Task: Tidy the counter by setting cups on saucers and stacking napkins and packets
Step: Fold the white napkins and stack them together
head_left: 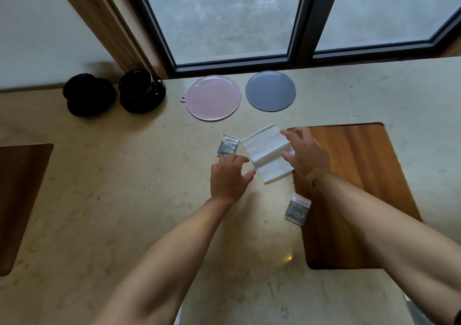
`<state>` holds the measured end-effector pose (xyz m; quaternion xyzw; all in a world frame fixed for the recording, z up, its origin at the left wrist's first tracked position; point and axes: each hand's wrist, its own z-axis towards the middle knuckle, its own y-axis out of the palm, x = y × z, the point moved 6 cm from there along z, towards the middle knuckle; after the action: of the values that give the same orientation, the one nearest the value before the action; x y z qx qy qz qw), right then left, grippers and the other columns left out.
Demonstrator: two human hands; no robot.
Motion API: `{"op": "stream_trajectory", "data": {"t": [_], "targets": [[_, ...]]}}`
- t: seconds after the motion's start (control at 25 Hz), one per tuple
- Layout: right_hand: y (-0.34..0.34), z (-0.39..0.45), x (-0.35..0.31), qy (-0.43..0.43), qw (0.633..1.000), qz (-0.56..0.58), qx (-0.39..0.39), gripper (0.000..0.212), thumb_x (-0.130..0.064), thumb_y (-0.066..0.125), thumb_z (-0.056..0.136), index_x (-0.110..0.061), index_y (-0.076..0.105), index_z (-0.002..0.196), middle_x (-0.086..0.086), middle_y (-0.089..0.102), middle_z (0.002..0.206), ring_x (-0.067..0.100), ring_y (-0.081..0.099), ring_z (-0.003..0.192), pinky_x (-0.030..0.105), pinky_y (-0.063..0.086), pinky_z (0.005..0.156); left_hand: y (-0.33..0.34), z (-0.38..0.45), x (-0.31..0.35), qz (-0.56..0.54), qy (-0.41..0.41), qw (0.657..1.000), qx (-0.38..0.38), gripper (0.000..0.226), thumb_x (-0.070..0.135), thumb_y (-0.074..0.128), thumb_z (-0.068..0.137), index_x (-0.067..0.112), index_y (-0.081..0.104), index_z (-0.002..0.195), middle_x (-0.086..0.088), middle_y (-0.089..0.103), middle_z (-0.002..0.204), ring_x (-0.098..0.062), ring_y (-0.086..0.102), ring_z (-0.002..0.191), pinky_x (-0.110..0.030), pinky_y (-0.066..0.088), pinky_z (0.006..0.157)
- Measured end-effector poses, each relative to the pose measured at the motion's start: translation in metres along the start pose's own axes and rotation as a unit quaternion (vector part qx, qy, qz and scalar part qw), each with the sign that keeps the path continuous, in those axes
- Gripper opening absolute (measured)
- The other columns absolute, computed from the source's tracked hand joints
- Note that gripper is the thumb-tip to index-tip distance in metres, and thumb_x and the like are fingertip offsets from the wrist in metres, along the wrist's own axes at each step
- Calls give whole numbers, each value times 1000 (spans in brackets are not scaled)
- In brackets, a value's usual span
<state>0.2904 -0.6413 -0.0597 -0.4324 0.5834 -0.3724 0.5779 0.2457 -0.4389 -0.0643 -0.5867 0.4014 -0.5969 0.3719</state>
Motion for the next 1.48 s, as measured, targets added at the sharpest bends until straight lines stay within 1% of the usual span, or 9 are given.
{"op": "stream_trajectory", "data": {"t": [0.12,0.24,0.48,0.64,0.8,0.96,1.2,1.36,1.48], "targets": [[8,18,9,-9,998,-36,-54,57,-28,67,86,-33,44,139,5,43,139,28,55,110,43,55,81,7,16,15,6,10,1000,2,37,39,69,80,20,66,111,-1,66,110,-26,59,100,-39,44,81],[13,25,15,-10,997,-33,-70,48,-29,63,89,-34,48,134,2,45,137,26,55,111,43,54,83,12,29,21,12,-6,1000,4,40,41,66,83,22,61,118,-1,63,117,-24,57,105,-38,43,84],[8,28,12,-40,999,-18,5,20,-25,63,90,-24,67,109,-1,59,116,21,60,97,31,52,66,26,40,25,17,-48,999,-11,31,41,62,87,24,59,113,-1,59,115,-21,52,105,-36,41,89],[8,29,11,-62,997,-28,40,8,-24,66,89,-19,69,95,0,62,105,20,60,88,25,41,56,28,42,26,21,-45,999,-13,29,41,61,86,21,62,107,-1,58,112,-20,50,103,-34,38,87],[5,31,12,-56,997,-8,58,7,-24,65,89,-18,67,92,-1,62,100,19,59,85,26,45,55,30,40,30,20,-36,999,-10,36,47,62,82,24,61,109,1,59,112,-18,51,102,-35,40,87],[2,31,15,-45,997,2,55,8,-25,63,89,-20,66,95,-1,61,103,17,58,89,29,49,58,31,44,33,48,-37,998,-14,29,38,57,88,19,61,110,-3,58,114,-21,52,103,-36,40,88],[12,30,17,-65,998,4,11,30,-29,68,85,-26,64,114,0,57,117,19,53,103,29,52,70,29,46,29,24,-36,999,7,20,29,56,92,16,66,102,-4,63,105,-23,56,97,-37,42,86],[7,25,14,-36,999,19,36,11,-24,71,83,-21,71,93,2,62,112,23,54,100,35,51,72,20,41,29,-23,-31,999,26,17,27,60,89,16,69,98,-2,67,101,-19,59,93,-32,39,84],[-2,15,13,-26,997,51,54,6,-23,72,82,-18,73,86,2,67,100,23,55,93,37,52,68,9,31,30,-63,-31,997,34,13,25,63,85,16,69,92,-1,69,95,-19,60,86,-29,35,77]]}}
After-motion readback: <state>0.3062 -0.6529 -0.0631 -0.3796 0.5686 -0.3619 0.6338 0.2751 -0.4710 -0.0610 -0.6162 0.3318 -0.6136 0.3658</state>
